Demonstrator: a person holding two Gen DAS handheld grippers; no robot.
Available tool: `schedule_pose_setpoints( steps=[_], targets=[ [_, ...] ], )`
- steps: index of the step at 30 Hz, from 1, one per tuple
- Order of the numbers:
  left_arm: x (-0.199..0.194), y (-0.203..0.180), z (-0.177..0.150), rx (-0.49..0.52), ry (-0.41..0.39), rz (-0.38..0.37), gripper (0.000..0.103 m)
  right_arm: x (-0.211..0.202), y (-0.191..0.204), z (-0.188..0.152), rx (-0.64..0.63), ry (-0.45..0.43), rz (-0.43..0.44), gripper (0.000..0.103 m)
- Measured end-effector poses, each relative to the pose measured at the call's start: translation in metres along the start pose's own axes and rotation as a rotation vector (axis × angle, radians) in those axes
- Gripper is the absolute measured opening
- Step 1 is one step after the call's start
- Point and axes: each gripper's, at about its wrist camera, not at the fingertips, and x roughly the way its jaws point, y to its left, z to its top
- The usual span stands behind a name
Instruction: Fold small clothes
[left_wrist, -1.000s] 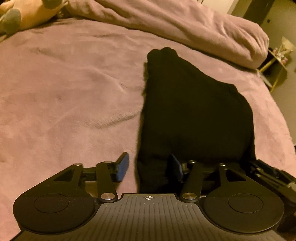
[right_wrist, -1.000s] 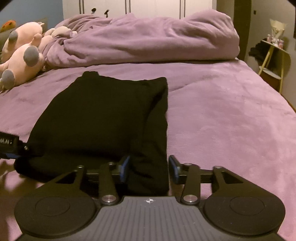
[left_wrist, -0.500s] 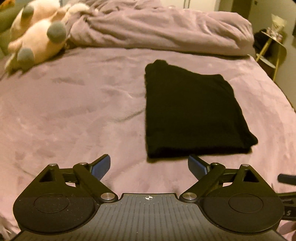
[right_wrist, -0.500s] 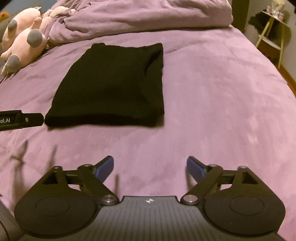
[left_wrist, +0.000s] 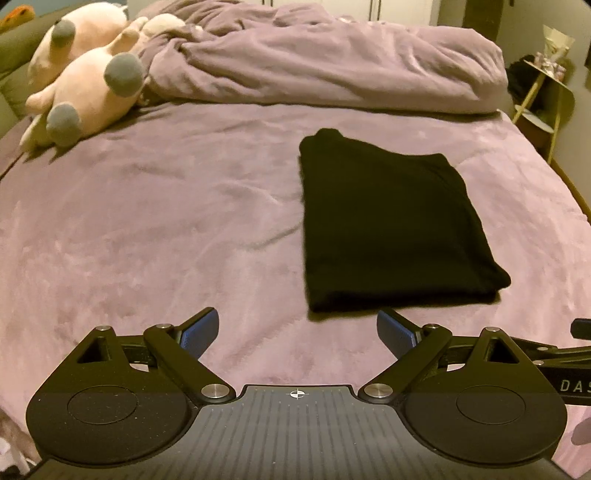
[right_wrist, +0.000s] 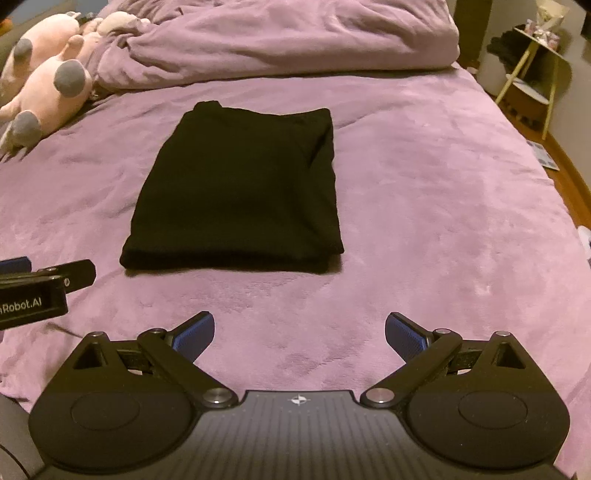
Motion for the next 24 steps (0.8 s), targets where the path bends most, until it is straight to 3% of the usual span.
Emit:
schedule_pose_setpoints(
  steps=[6, 24],
  targets=[
    [0.0036, -0.004, 0.0006, 0.035, 0.021, 0.005, 0.096, 0.0047, 0.0007, 0.0048, 0.015, 0.044, -0.015, 0.099],
    [0.0068, -0.0071, 0.0014, 0.033, 0.039, 0.001, 0.096, 0.0056, -0.0011, 0.0081, 0.027, 0.055, -0.025, 0.099]
  ],
)
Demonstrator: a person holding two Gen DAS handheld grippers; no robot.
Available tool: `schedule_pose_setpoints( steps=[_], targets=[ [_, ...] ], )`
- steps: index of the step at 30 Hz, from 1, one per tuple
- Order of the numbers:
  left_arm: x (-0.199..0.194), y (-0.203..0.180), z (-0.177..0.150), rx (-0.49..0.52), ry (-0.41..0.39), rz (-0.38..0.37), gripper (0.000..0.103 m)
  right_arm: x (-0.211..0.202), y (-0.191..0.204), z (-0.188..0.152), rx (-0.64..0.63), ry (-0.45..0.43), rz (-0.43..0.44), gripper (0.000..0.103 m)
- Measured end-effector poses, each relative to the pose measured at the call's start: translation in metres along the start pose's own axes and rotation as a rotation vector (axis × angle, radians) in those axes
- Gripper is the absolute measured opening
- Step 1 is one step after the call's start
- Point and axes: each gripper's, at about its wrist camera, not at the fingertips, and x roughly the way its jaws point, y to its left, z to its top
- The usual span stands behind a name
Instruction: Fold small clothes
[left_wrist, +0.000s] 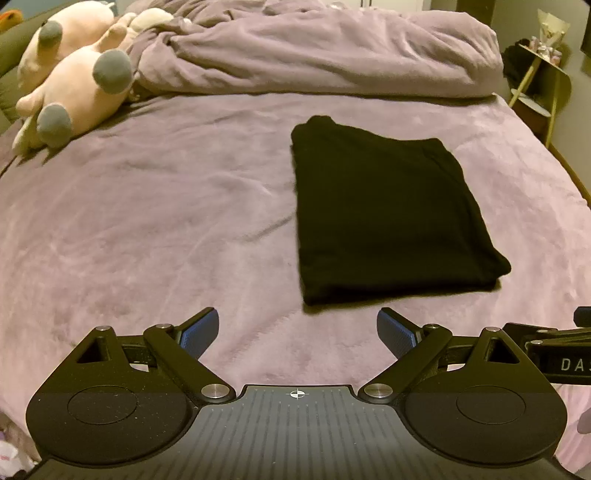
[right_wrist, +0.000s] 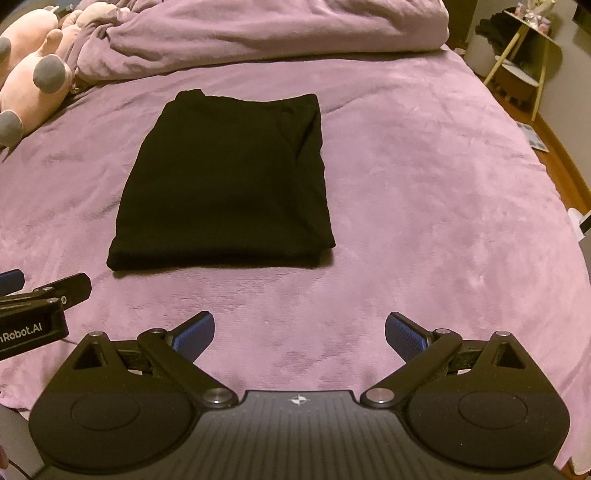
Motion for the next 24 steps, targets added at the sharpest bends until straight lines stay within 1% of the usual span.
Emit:
schedule_pose_setpoints(
  steps=[24],
  targets=[
    [0.0031, -0.0031, 0.0021, 0.011, 0.023, -0.005, 0.096, 0.0007, -0.0012, 0.0007, 0.0, 0.004, -0.009, 0.099]
  ],
)
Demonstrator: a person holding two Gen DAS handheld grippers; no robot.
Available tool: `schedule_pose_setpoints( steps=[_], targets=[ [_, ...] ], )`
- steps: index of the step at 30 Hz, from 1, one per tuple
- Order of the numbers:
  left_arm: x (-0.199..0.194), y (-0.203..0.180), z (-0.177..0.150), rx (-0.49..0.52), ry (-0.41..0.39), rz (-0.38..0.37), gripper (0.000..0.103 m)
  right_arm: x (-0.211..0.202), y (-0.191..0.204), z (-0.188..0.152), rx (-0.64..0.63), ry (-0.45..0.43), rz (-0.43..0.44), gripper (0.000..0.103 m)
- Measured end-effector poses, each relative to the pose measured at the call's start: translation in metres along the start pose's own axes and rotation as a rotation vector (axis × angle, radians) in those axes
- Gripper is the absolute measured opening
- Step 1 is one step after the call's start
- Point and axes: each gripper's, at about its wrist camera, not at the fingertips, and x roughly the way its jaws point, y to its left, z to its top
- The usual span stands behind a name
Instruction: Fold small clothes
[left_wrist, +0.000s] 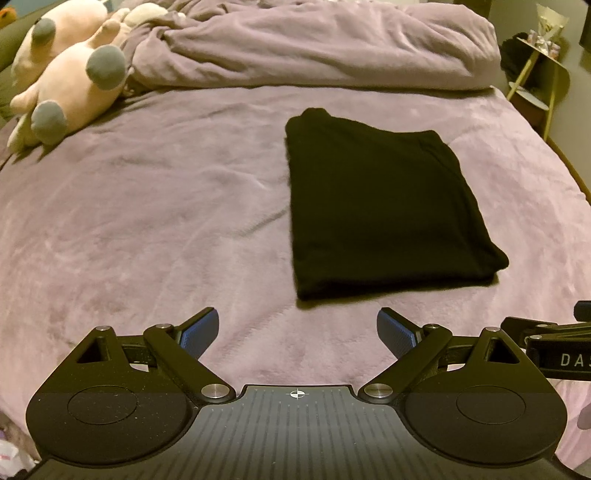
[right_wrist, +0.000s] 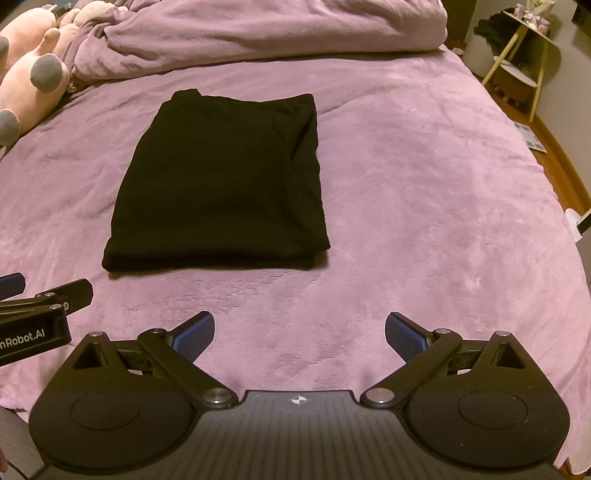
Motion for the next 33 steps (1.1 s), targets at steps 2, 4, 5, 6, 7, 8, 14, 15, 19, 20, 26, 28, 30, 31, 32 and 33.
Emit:
schedule_pose_setpoints(
  steps=[2, 4, 5, 6, 7, 8, 14, 15, 19, 20, 26, 28, 30, 31, 32, 33],
  targets=[
    [0.0003, -0.0005, 0.0, 0.002, 0.001, 0.0, 0.096, 0.0003, -0.0006, 0.0003, 0.003, 0.003, -0.001, 0.099],
    [0.0003, -0.0007, -0.0001, 0.003, 0.003, -0.001, 0.096, 0.0005, -0.0009, 0.0006, 0.003, 0.005, 0.0, 0.099],
    [0.0004, -0.0008, 0.0001, 0.003, 0.003, -0.001, 0.096, 0.0006, -0.0012, 0.0006, 0.004, 0.005, -0.001, 0.099],
    [0.0004, -0.0008, 0.0001, 0.003, 0.004, -0.001, 0.096, 0.0005, -0.0013, 0.0007, 0.004, 0.005, -0.002, 0.099],
    [0.0005, -0.0008, 0.0001, 0.002, 0.004, -0.001, 0.096, 0.0007, -0.0016, 0.0009, 0.004, 0.005, -0.002, 0.099],
    [0.0006, -0.0008, 0.0001, 0.002, 0.005, -0.001, 0.096, 0.0007, -0.0016, 0.001, 0.005, 0.005, -0.001, 0.099],
    [0.0013, -0.0013, -0.0005, 0.006, 0.006, 0.003, 0.096, 0.0012, -0.0017, 0.0014, 0.003, 0.007, -0.001, 0.099],
    [0.0018, -0.0013, -0.0004, 0.007, 0.006, 0.005, 0.096, 0.0012, -0.0017, 0.0015, 0.003, 0.006, 0.0, 0.099],
    [0.0034, -0.0008, -0.0001, 0.008, 0.008, 0.006, 0.096, 0.0018, -0.0015, 0.0013, 0.003, 0.01, 0.0, 0.099],
    [0.0035, -0.0008, -0.0002, 0.008, 0.008, 0.005, 0.096, 0.0018, -0.0017, 0.0014, 0.003, 0.009, 0.0, 0.099],
    [0.0035, -0.0009, -0.0005, 0.011, 0.005, 0.002, 0.096, 0.0026, -0.0011, 0.0019, 0.002, 0.011, 0.0, 0.099],
    [0.0039, -0.0005, -0.0007, 0.013, 0.004, 0.0, 0.096, 0.0025, -0.0012, 0.0018, 0.003, 0.009, 0.001, 0.099],
    [0.0045, -0.0003, -0.001, 0.014, 0.006, 0.001, 0.096, 0.0026, -0.001, 0.0014, 0.002, 0.008, -0.001, 0.099],
    [0.0045, 0.0, -0.0006, 0.014, 0.006, 0.0, 0.096, 0.0028, -0.001, 0.0013, 0.001, 0.008, -0.001, 0.099],
    [0.0047, 0.0002, -0.0011, 0.015, 0.006, 0.0, 0.096, 0.0029, -0.001, 0.0012, 0.0, 0.008, -0.001, 0.099],
    [0.005, 0.0003, -0.0011, 0.016, 0.006, 0.001, 0.096, 0.0029, -0.0009, 0.0013, 0.001, 0.008, -0.001, 0.099]
  ],
)
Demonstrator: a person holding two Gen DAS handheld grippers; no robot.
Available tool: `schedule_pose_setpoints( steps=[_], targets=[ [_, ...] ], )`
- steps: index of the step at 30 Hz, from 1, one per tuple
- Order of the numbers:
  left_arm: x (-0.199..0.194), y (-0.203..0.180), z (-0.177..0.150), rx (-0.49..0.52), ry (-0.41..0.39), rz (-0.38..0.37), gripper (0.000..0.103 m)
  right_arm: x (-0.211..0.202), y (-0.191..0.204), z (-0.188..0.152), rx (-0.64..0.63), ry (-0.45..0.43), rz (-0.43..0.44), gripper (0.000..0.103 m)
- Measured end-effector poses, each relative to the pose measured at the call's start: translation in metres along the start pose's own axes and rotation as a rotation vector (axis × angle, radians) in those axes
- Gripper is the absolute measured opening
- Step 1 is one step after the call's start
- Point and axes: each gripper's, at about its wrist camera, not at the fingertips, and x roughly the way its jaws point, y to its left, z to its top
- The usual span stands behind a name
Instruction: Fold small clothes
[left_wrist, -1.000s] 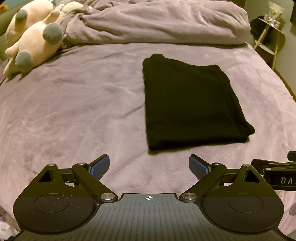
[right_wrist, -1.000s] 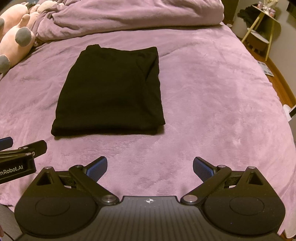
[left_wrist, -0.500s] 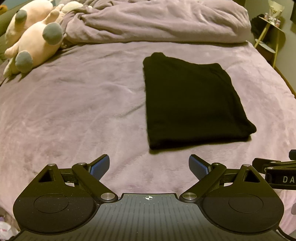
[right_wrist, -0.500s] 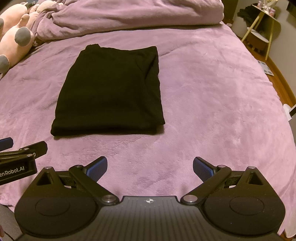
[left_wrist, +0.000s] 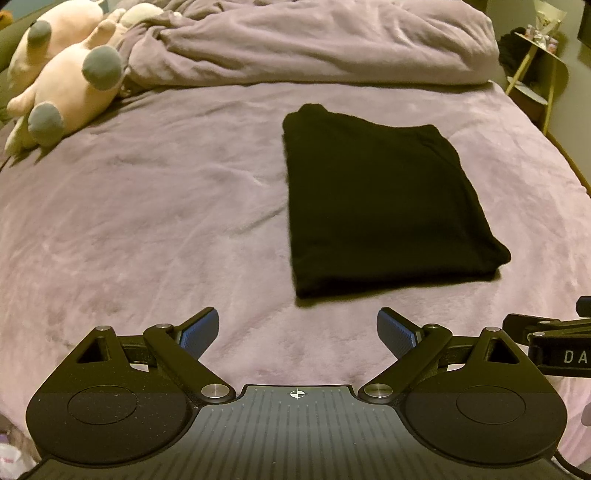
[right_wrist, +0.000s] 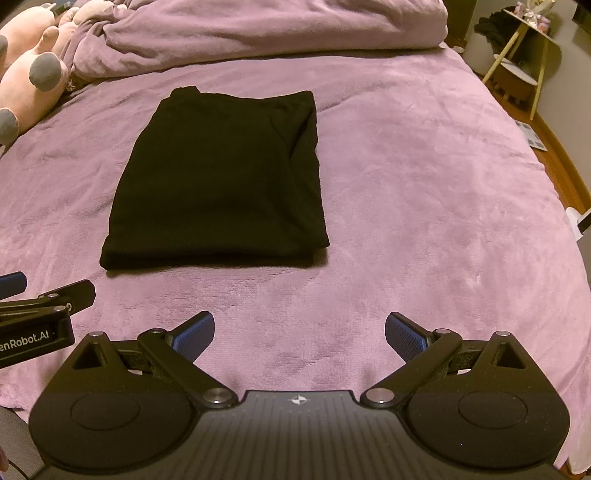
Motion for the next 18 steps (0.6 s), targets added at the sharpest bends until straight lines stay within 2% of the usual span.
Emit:
schedule_pose_setpoints(
  steps=[8, 18],
  targets=[
    [0.0016, -0.0026, -0.0004, 0.017, -0.007, 0.026, 0.096, 0.0002, 0.0003, -0.0005, -0.001, -0.002, -0.002, 0.099],
    [0.0038, -0.0002, -0.0001, 0.01, 0.006, 0.013, 0.096, 0.0006, -0.0003, -0.0008, 0.002, -0.002, -0.002, 0.099]
  ],
)
